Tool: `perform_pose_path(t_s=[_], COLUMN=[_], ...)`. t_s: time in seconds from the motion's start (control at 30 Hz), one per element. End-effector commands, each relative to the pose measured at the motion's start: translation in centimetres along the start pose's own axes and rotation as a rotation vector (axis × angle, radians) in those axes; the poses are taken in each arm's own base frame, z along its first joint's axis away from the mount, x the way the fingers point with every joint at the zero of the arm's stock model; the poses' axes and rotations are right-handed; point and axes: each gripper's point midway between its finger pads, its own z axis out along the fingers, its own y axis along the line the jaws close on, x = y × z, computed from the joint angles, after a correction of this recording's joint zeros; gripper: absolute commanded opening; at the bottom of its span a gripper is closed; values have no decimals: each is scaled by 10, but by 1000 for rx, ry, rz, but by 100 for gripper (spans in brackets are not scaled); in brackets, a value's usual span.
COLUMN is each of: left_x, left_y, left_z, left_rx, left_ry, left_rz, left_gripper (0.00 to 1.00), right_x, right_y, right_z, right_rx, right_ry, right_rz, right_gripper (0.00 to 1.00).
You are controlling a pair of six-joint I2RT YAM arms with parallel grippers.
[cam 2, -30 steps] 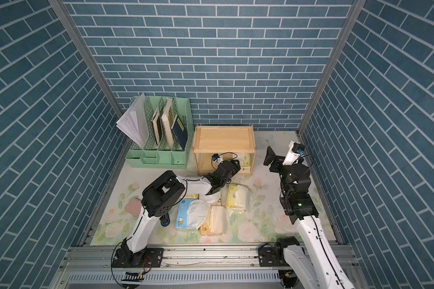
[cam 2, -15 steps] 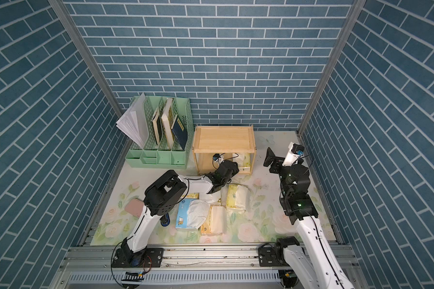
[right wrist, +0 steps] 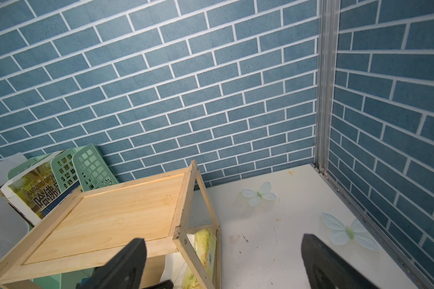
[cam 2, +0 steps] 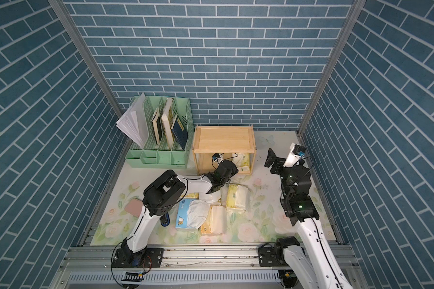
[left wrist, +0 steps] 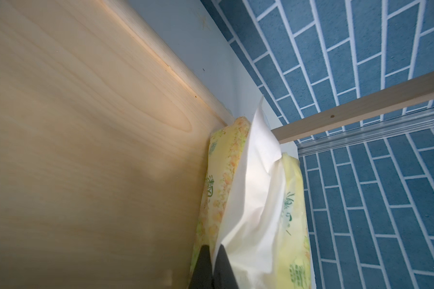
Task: Remove the tissue boxes from the shelf
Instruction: Pick up a box of tissues from the shelf.
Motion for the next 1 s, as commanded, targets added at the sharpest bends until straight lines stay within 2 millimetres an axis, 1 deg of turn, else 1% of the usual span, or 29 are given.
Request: perform_pose_path(t_s=[0.0, 0.07, 0.2, 0.33, 0.43, 0.6, 0.77, 0.9, 0.97], left_x=[-9, -12, -20, -21, -18, -6, -2, 5, 11], left_y=[-11, -14, -31, -37, -35, -35, -31, -23, -21], left_z=[-16, -25, -43, -59, -73, -94, -119, -134, -146], left_rx=[13, 23, 71, 80, 79, 77, 63, 53, 54], left_ry=[4, 10, 24, 66, 99, 181, 235, 291, 314], left_rz=[13, -1, -22, -28, -41, -38, -28, -36, -38], left_gripper=[0, 0, 0, 0, 0, 0, 0, 0, 0], right_x=[-2, -2, -1, -2, -4, -6, -8, -3, -1], right_y=[-4, -4, -4, -5, -4, -3, -3, -2, -1], right_z=[-3, -3, -2, 0, 2, 3, 2, 1, 0], right_rx=[16, 17, 17, 20, 18, 15, 12, -2, -7], right_ry=[-11, -13, -10, -6, -3, -2, 0, 19, 28], right_rz=[14, 15, 14, 16, 16, 15, 8, 7, 4], right_gripper=[100, 100, 100, 100, 100, 100, 100, 100, 100])
